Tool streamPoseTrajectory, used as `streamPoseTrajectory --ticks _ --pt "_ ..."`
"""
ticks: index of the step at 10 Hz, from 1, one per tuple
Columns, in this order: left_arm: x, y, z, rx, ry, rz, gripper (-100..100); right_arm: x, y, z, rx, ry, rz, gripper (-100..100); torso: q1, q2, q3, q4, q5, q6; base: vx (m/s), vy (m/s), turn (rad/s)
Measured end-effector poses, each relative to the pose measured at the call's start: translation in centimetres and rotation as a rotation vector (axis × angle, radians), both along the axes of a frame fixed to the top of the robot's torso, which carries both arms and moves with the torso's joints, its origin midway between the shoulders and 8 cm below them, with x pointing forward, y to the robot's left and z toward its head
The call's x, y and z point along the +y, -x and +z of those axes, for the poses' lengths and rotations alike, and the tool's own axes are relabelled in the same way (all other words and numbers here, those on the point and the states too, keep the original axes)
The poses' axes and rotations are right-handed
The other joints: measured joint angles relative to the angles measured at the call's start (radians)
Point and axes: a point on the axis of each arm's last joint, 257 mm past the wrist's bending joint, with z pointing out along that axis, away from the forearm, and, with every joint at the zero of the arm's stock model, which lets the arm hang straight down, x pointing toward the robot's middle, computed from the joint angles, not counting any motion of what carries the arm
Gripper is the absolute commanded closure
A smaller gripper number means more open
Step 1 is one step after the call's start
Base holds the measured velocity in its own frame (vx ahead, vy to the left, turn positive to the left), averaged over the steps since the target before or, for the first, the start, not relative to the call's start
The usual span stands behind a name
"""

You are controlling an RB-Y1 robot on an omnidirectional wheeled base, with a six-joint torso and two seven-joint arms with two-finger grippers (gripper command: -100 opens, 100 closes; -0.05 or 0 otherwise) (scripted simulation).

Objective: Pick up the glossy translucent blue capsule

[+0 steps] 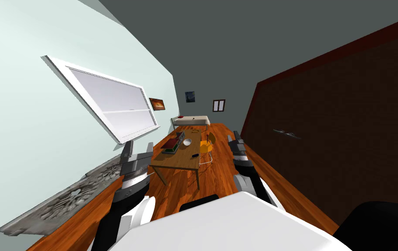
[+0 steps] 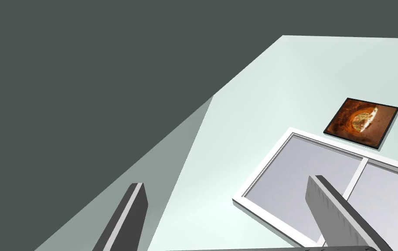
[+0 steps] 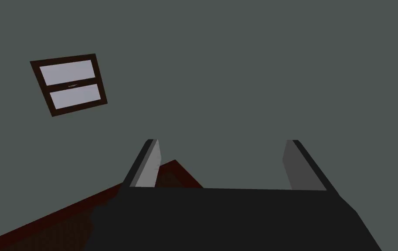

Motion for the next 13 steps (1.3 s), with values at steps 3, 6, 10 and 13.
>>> streamPoseTrajectory --ticks 3,6,10,13 --pt "0.0 0.0 0.0 0.000 0.000 0.000 0 0.6 -0.7 -1.9 0.073 0.113 0.021 -100 0.000 0.003 0.002 0.001 0.000 0.000 -0.046 0.010 0.078" --pt "0.0 0.0 0.0 0.000 0.000 0.000 0 1.3 -1.7 -5.1 0.169 0.243 0.030 -100 0.000 0.003 0.002 0.001 0.000 0.000 -0.053 0.015 0.073" --pt "0.0 0.0 0.0 0.000 0.000 0.000 0 1.2 -2.5 -9.9 0.307 0.412 0.032 -100 0.001 0.004 0.002 0.001 0.000 0.000 -0.061 0.023 0.126" --pt "0.0 0.0 0.0 0.000 0.000 0.000 0 0.5 -2.3 -14.3 0.425 0.546 0.032 -100 0.001 0.003 0.002 0.001 0.000 0.000 -0.037 0.028 0.081"
